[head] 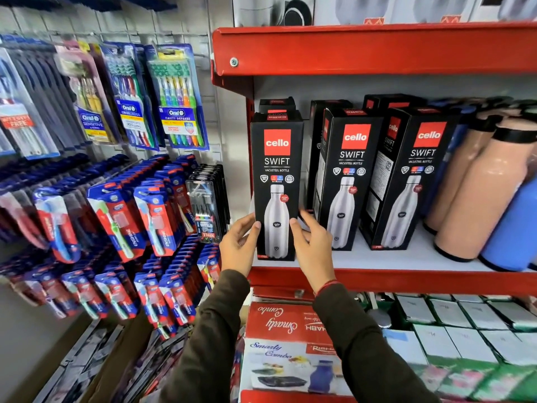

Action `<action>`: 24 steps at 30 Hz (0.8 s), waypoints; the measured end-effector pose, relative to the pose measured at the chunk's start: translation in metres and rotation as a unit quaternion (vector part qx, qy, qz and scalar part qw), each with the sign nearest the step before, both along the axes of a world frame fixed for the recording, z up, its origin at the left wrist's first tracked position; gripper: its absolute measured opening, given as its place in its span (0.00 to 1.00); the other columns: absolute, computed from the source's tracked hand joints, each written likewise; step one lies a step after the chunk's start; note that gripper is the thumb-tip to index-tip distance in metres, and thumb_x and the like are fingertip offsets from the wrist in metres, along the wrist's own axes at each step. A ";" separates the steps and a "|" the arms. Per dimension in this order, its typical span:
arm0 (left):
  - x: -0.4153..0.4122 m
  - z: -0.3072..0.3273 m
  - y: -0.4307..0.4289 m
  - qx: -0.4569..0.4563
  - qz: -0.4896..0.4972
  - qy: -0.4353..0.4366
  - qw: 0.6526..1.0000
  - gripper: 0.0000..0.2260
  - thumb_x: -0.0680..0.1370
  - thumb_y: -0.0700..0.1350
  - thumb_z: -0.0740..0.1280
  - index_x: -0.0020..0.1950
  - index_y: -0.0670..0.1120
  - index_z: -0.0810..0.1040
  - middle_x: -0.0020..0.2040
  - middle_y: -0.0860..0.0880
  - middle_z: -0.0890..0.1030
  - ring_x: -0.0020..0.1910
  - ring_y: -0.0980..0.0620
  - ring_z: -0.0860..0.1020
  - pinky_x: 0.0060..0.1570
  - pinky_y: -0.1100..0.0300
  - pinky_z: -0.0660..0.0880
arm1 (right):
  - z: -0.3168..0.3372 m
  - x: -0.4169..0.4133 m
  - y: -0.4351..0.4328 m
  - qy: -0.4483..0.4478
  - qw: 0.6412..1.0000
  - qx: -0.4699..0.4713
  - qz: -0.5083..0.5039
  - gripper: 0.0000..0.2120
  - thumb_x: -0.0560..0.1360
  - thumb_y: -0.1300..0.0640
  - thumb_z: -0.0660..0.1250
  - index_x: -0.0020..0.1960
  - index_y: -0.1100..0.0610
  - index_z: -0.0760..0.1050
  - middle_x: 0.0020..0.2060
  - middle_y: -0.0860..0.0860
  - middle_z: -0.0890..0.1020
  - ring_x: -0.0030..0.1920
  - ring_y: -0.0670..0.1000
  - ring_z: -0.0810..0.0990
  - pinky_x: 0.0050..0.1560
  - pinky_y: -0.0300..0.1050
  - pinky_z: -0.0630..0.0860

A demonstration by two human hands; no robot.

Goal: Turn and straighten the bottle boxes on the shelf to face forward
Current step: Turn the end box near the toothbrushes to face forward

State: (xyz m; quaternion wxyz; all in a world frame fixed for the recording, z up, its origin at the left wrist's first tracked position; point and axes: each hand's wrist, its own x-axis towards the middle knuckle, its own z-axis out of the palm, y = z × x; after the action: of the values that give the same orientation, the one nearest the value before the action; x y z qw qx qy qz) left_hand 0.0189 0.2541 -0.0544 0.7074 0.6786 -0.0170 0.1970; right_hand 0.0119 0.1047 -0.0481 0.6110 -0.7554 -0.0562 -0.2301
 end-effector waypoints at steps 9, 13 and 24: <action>-0.030 -0.004 -0.001 -0.013 0.024 -0.017 0.999 0.08 0.76 0.47 0.71 0.51 0.61 0.81 0.53 0.58 0.84 0.56 0.61 0.82 0.60 0.44 0.79 | 0.000 -0.027 -0.004 -0.010 1.000 0.006 0.000 0.20 0.80 0.51 0.66 0.71 0.50 0.73 0.63 0.48 0.80 0.57 0.46 0.84 0.60 0.39 0.78; -0.037 -0.005 -0.002 -0.008 0.030 -0.018 0.999 0.09 0.76 0.47 0.71 0.49 0.63 0.81 0.49 0.62 0.85 0.54 0.62 0.82 0.59 0.44 0.80 | -0.001 -0.034 -0.006 -0.016 1.000 -0.001 0.006 0.20 0.80 0.51 0.66 0.71 0.49 0.72 0.66 0.49 0.80 0.57 0.47 0.84 0.58 0.35 0.78; -0.049 -0.005 -0.026 0.030 0.164 -0.108 0.980 0.15 0.79 0.52 0.66 0.65 0.56 0.74 0.61 0.60 0.77 0.58 0.57 0.78 0.54 0.57 0.78 | 0.000 -0.042 -0.022 -0.066 0.995 -0.056 -0.041 0.14 0.80 0.50 0.66 0.65 0.47 0.75 0.61 0.36 0.76 0.61 0.43 0.77 0.59 0.51 0.79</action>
State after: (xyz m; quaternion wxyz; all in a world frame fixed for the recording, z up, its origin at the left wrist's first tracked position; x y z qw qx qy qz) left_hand -0.0305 0.2278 -0.0594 0.6388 0.6680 0.0121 0.3815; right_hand -0.0297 0.0824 -0.0476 0.5530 -0.7731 -0.0785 -0.3006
